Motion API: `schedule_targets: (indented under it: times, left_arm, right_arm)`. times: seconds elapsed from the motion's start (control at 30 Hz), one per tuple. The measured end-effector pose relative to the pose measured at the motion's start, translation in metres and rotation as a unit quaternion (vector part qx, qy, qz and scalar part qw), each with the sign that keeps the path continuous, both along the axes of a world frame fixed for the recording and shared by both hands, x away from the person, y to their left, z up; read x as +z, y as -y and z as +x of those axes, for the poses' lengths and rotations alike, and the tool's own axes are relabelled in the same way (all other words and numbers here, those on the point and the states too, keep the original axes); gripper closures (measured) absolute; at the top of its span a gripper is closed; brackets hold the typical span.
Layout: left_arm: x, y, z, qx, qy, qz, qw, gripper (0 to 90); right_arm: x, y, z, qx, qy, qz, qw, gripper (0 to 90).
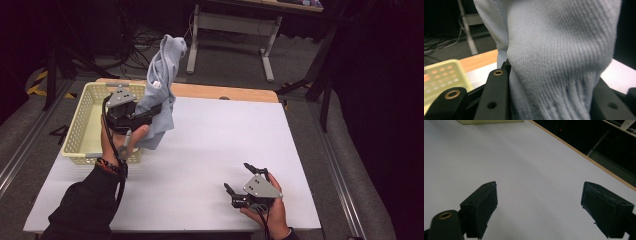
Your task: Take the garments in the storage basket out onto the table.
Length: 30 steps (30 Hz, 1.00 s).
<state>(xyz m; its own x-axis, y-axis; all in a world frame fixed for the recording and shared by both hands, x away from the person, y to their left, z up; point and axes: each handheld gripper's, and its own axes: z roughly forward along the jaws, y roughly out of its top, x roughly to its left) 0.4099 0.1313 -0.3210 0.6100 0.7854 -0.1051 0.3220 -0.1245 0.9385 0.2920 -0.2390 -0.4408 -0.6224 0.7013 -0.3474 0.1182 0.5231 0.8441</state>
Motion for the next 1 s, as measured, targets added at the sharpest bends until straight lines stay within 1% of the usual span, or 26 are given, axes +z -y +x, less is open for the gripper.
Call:
schedule_targets:
  times: [0.07, 0.13, 0.2, 0.27, 0.3, 0.33, 0.37, 0.43, 0.47, 0.5, 0.53, 0.57, 0.6, 0.63, 0.67, 0.73, 0.77, 0.8, 0.83, 0.87, 0.93, 0.97, 1.0]
  left_arm:
    - [0.0, 0.01, -0.003, -0.017, -0.001, -0.003, 0.9999, 61.3]
    - [-0.001, 0.018, -0.005, -0.028, 0.0, -0.005, 0.9996, 61.3]
    - [-0.004, 0.031, -0.007, -0.042, -0.003, -0.006, 0.9991, 61.3]
    - [-0.008, 0.039, -0.008, -0.052, -0.006, -0.004, 0.9986, 61.3]
    - [-0.011, 0.047, -0.009, -0.06, -0.011, -0.006, 0.9981, 61.3]
    - [-0.011, 0.047, -0.009, -0.06, -0.011, -0.006, 0.9981, 61.3]
    - [-0.015, 0.055, -0.011, -0.068, -0.015, -0.007, 0.9975, 61.3]
    - [-0.021, 0.062, -0.012, -0.078, -0.02, -0.011, 0.9967, 61.3]
    - [-0.021, 0.062, -0.012, -0.078, -0.02, -0.011, 0.9967, 61.3]
    - [-0.028, 0.069, -0.014, -0.088, -0.03, -0.017, 0.9955, 61.3]
    - [-0.032, 0.073, -0.015, -0.092, -0.033, -0.018, 0.995, 61.3]
    - [-0.032, 0.073, -0.015, -0.092, -0.033, -0.018, 0.995, 61.3]
    - [-0.035, 0.077, -0.015, -0.097, -0.036, -0.019, 0.9944, 61.3]
    - [-0.039, 0.08, -0.016, -0.102, -0.041, -0.018, 0.9938, 61.3]
    - [-0.045, 0.087, -0.018, -0.11, -0.048, -0.016, 0.9926, 61.3]
    - [-0.05, 0.093, -0.019, -0.118, -0.053, -0.014, 0.9915, 61.3]
    - [-0.053, 0.095, -0.02, -0.123, -0.054, -0.012, 0.9909, 61.2]
    - [-0.053, 0.095, -0.02, -0.123, -0.054, -0.012, 0.9909, 61.2]
    - [-0.056, 0.098, -0.02, -0.127, -0.059, -0.011, 0.9901, 61.2]
    - [-0.062, 0.102, -0.021, -0.133, -0.068, -0.01, 0.9888, 61.2]
    - [-0.068, 0.104, -0.02, -0.137, -0.074, -0.011, 0.9877, 61.2]
    - [-0.068, 0.104, -0.02, -0.137, -0.074, -0.011, 0.9877, 61.1]
    - [-0.071, 0.106, -0.02, -0.14, -0.081, -0.015, 0.9867, 61.1]
  right_arm:
    - [0.0, 0.0, 0.0, -0.001, 0.0, 0.002, 1.0, 14.1]
    - [0.001, 0.001, 0.0, -0.002, 0.001, 0.004, 1.0, 14.1]
    - [0.001, 0.001, 0.0, -0.002, 0.001, 0.005, 1.0, 14.1]
    - [0.001, 0.002, 0.0, -0.004, 0.002, 0.005, 1.0, 14.1]
    - [0.001, 0.003, 0.001, -0.005, 0.001, 0.006, 1.0, 14.1]
    - [0.001, 0.003, 0.0, -0.006, 0.002, 0.006, 1.0, 14.1]
    - [0.001, 0.003, 0.0, -0.006, 0.002, 0.006, 1.0, 14.1]
    - [0.001, 0.004, 0.0, -0.006, 0.003, 0.007, 1.0, 14.1]
    - [0.001, 0.004, 0.0, -0.006, 0.003, 0.007, 1.0, 14.1]
    - [0.002, 0.005, 0.0, -0.005, 0.003, 0.012, 0.9999, 14.0]
    - [0.002, 0.006, 0.0, -0.007, 0.004, 0.015, 0.9999, 14.1]
    - [0.003, 0.007, -0.001, -0.008, 0.005, 0.017, 0.9998, 14.0]
    - [0.003, 0.007, -0.001, -0.009, 0.006, 0.018, 0.9998, 14.1]
    - [0.004, 0.008, -0.001, -0.01, 0.007, 0.02, 0.9997, 14.1]
    - [0.004, 0.009, -0.001, -0.011, 0.008, 0.022, 0.9997, 14.1]
    - [0.004, 0.01, -0.001, -0.013, 0.009, 0.022, 0.9996, 14.0]
    - [0.004, 0.01, -0.001, -0.013, 0.008, 0.023, 0.9996, 14.0]
    - [0.004, 0.01, -0.001, -0.013, 0.008, 0.023, 0.9996, 14.0]
    - [0.004, 0.011, -0.002, -0.014, 0.007, 0.023, 0.9996, 14.1]
    - [0.004, 0.012, -0.002, -0.015, 0.006, 0.024, 0.9996, 14.0]
    - [0.004, 0.012, -0.003, -0.016, 0.004, 0.024, 0.9996, 14.0]
    - [0.004, 0.012, -0.003, -0.016, 0.004, 0.024, 0.9996, 14.0]
    - [0.004, 0.013, -0.003, -0.016, 0.004, 0.025, 0.9996, 14.1]
